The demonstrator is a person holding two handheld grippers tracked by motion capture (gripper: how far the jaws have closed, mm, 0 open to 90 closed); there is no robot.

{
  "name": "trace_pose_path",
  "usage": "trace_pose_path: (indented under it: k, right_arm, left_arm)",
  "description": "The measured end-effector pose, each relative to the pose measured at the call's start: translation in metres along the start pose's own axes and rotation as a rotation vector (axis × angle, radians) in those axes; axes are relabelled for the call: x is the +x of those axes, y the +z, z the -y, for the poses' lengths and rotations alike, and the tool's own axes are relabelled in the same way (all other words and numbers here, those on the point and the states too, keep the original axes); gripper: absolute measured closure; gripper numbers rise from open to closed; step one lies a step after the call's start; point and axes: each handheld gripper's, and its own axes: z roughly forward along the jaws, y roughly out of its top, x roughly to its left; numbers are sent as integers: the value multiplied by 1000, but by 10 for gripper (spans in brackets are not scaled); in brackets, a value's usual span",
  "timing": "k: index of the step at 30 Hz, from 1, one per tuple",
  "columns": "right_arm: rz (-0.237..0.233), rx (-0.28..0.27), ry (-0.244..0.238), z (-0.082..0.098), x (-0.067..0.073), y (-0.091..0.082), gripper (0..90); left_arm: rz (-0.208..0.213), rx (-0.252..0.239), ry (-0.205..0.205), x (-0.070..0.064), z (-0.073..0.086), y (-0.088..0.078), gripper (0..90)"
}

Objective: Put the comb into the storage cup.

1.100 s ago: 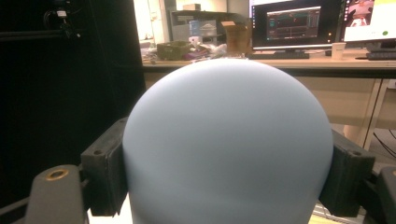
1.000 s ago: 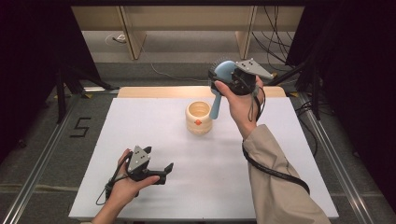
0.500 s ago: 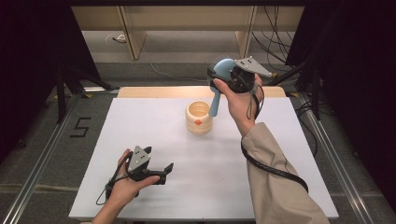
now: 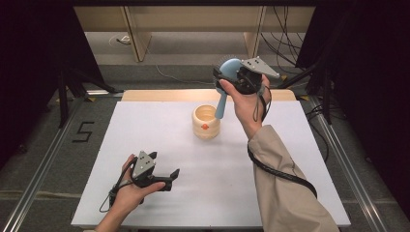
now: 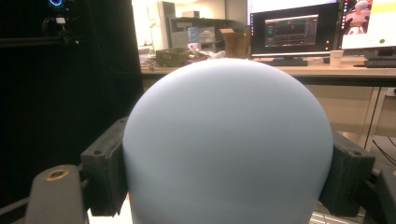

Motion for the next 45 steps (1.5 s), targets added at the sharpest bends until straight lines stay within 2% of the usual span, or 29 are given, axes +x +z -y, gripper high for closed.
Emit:
trace_pose_path:
  k: [45]
  right_arm:
    - [1,-11,-4,0,5,15,204]
  left_arm:
    - [6,0,-3,1,0,1,2]
